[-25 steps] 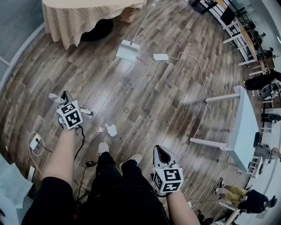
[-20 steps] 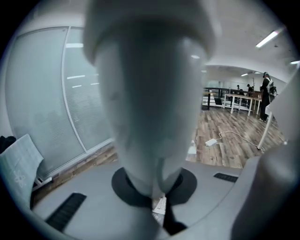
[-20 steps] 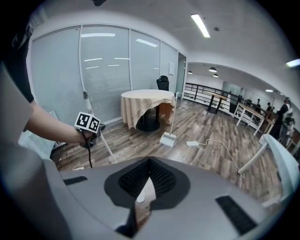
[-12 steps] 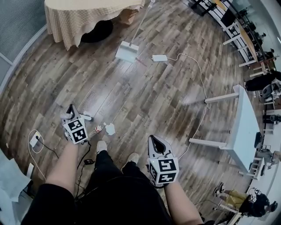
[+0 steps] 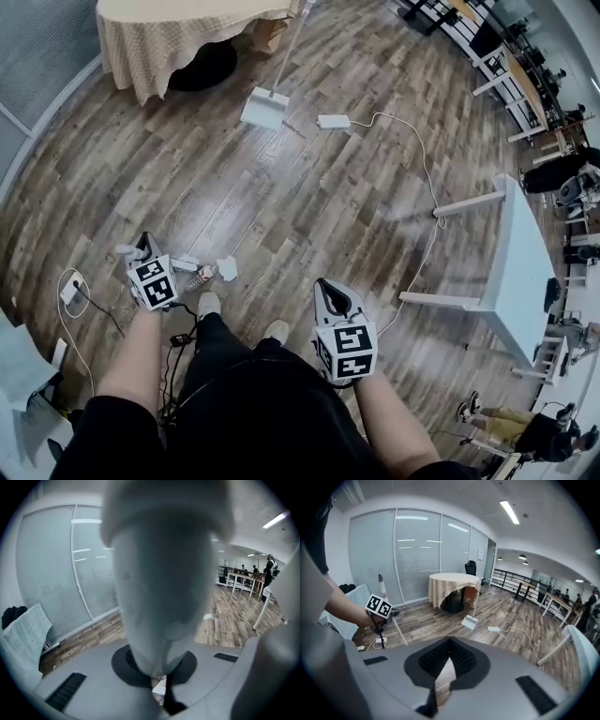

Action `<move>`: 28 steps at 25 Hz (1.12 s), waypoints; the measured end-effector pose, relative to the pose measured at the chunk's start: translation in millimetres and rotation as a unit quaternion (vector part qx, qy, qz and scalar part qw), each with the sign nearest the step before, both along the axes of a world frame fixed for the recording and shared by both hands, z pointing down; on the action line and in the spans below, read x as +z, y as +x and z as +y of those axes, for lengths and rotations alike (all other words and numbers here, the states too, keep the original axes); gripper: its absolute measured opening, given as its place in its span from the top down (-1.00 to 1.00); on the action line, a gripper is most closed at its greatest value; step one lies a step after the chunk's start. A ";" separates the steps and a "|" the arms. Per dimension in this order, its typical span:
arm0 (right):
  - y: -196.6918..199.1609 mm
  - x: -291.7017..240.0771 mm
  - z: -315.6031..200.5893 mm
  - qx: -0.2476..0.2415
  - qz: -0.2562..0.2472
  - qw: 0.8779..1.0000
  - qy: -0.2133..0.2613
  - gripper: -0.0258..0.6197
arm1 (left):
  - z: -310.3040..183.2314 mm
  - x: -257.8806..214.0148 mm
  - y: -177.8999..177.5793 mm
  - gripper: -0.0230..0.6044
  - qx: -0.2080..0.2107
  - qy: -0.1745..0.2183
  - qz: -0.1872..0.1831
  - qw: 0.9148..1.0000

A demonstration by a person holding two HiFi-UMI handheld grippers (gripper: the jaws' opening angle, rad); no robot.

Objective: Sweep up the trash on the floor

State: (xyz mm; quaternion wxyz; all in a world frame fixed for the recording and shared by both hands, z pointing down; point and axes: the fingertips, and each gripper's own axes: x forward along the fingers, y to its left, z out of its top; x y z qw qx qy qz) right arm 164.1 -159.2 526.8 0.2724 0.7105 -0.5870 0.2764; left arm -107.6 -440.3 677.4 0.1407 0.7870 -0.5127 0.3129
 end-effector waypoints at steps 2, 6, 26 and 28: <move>-1.5 -2.5 6.2 0.003 -0.001 1.000 0.003 0.88 | 4.1 0.2 -3.2 0.95 0.006 -0.009 0.002 1.000; -4.6 -5.0 19.4 0.020 -0.008 1.000 0.011 0.88 | 6.7 -10.4 0.8 0.95 0.030 -0.023 0.012 0.999; 8.9 -1.2 126.5 0.155 -0.014 0.988 0.003 0.88 | 111.4 -91.7 233.2 0.95 0.340 -0.001 0.135 0.931; 12.0 -1.0 141.8 0.173 -0.013 0.985 -0.002 0.88 | 143.2 -81.6 254.4 0.95 0.402 -0.014 0.131 0.906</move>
